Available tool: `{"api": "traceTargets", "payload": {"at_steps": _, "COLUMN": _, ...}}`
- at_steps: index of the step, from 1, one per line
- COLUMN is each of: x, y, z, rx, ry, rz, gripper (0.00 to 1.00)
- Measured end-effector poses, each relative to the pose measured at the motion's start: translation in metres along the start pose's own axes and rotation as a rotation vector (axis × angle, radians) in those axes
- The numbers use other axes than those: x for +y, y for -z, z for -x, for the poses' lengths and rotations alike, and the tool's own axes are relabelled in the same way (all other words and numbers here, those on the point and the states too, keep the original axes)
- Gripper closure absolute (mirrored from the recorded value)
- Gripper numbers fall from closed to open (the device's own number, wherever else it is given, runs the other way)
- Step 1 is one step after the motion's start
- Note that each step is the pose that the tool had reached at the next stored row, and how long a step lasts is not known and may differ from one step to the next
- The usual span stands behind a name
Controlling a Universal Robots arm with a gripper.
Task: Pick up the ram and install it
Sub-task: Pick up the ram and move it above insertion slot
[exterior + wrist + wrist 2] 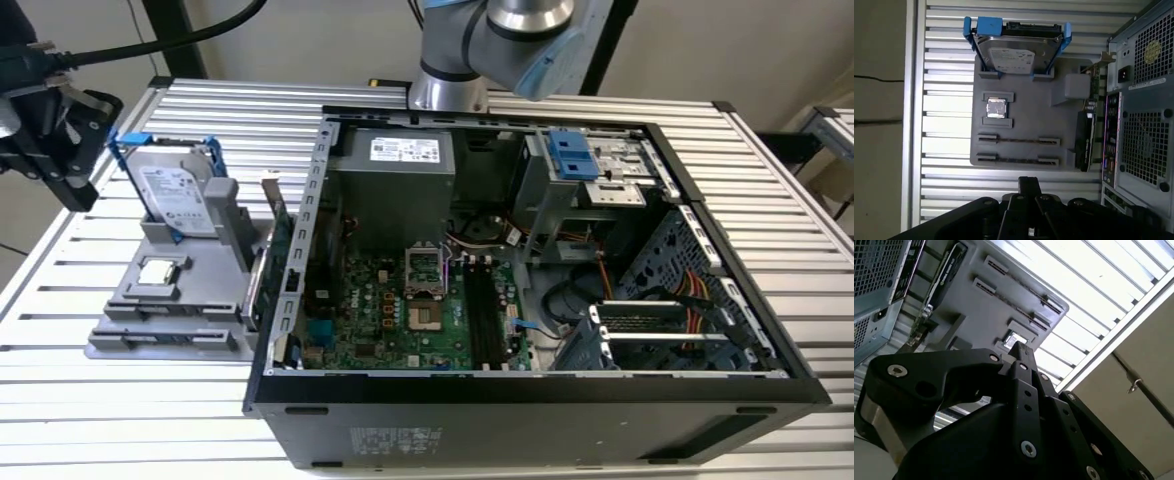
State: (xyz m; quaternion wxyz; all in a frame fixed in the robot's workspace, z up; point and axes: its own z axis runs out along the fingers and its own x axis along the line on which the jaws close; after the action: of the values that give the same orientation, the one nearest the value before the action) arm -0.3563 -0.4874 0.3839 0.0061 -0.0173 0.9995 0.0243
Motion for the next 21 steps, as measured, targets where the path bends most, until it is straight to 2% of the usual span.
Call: {"api": "traceTargets", "payload": {"at_steps": 21, "x": 0.0000, "y": 0.0000, "z": 0.0000, "rx": 0.0091, "ry": 0.186, "rz": 0.0024, "gripper": 1.00}}
